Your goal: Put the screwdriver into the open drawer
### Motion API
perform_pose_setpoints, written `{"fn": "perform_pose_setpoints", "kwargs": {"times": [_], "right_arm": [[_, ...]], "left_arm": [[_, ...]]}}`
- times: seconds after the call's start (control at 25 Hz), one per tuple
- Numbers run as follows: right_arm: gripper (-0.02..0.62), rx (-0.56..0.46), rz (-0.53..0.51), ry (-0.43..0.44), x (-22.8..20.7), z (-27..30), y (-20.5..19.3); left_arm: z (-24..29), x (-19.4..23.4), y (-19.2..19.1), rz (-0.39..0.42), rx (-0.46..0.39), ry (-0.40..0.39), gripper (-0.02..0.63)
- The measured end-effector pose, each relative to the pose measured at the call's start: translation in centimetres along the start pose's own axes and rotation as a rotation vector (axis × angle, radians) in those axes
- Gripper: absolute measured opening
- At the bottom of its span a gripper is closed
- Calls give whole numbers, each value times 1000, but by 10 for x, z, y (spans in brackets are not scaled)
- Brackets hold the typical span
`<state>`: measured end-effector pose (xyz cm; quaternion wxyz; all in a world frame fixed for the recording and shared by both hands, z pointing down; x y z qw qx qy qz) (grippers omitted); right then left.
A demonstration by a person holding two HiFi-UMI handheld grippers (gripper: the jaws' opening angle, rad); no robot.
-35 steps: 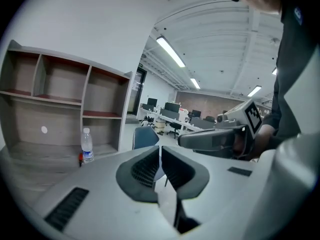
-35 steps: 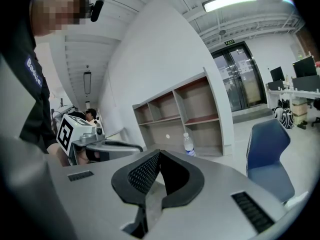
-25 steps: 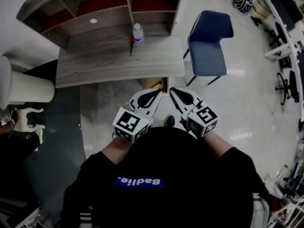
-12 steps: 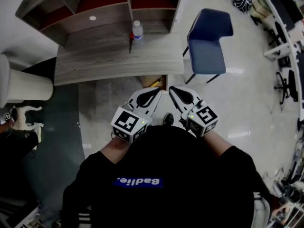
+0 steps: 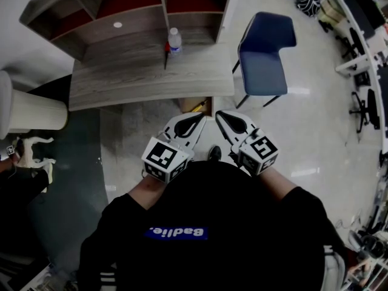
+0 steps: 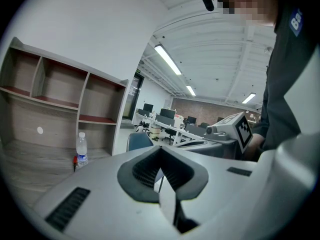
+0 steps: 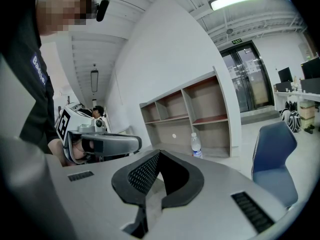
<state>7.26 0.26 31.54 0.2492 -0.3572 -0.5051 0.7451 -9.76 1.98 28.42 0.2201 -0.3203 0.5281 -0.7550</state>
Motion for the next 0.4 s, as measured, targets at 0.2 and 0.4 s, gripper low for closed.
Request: {"fn": "perform_pose_setpoints", "kwargs": {"times": [0.2,0.4], "right_arm": [[29,3,2,-6,1,-2,2],[29,0,-6,-4,0,-4,2]], "left_arm": [[0,0,0,15,11,5,2],[0,-2,-2,8,15,-1,2]]}}
Point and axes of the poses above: the fingertips, and each gripper's own axes: z forward along the fingers, x to its left, y out of its top, the point moved 9 cm from there along -z, backward along the fingers
